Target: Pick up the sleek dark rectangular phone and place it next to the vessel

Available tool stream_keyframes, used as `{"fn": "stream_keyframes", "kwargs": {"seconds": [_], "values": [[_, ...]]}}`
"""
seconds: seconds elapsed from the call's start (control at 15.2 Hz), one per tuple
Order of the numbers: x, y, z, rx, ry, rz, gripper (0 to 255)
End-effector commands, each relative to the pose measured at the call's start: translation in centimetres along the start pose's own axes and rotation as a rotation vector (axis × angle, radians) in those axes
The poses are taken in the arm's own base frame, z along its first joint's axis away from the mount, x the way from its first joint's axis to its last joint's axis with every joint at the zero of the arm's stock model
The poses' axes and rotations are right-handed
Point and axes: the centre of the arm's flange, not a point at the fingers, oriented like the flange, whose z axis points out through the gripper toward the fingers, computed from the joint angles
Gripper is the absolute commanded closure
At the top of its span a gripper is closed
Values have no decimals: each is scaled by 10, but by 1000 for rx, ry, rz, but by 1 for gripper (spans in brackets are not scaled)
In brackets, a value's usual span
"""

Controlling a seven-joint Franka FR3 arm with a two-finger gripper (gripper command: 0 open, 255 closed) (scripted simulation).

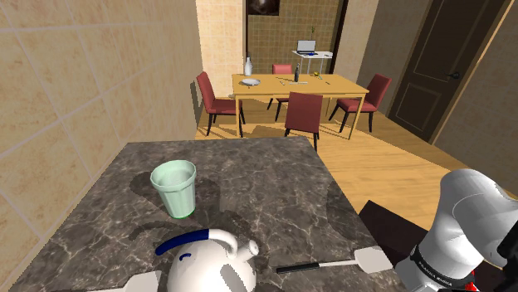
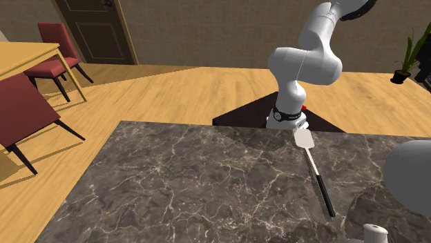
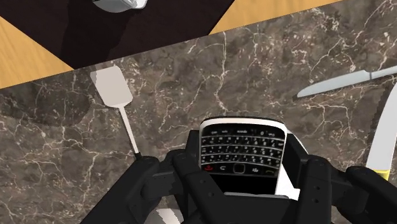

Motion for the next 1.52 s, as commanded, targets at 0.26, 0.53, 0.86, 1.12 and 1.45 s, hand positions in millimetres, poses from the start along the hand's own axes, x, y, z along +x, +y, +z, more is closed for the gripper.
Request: {"fn": "stream_keyframes", "kwargs": {"seconds": [0.26,0.53,0.86,1.12,1.45], "values": [[-1,1,33,0,0,0,255],[-1,1,54,0,0,0,255],[-1,2,81,0,0,0,255],[-1,2,102,0,0,0,255],[-2,2,128,0,0,0,255]]}}
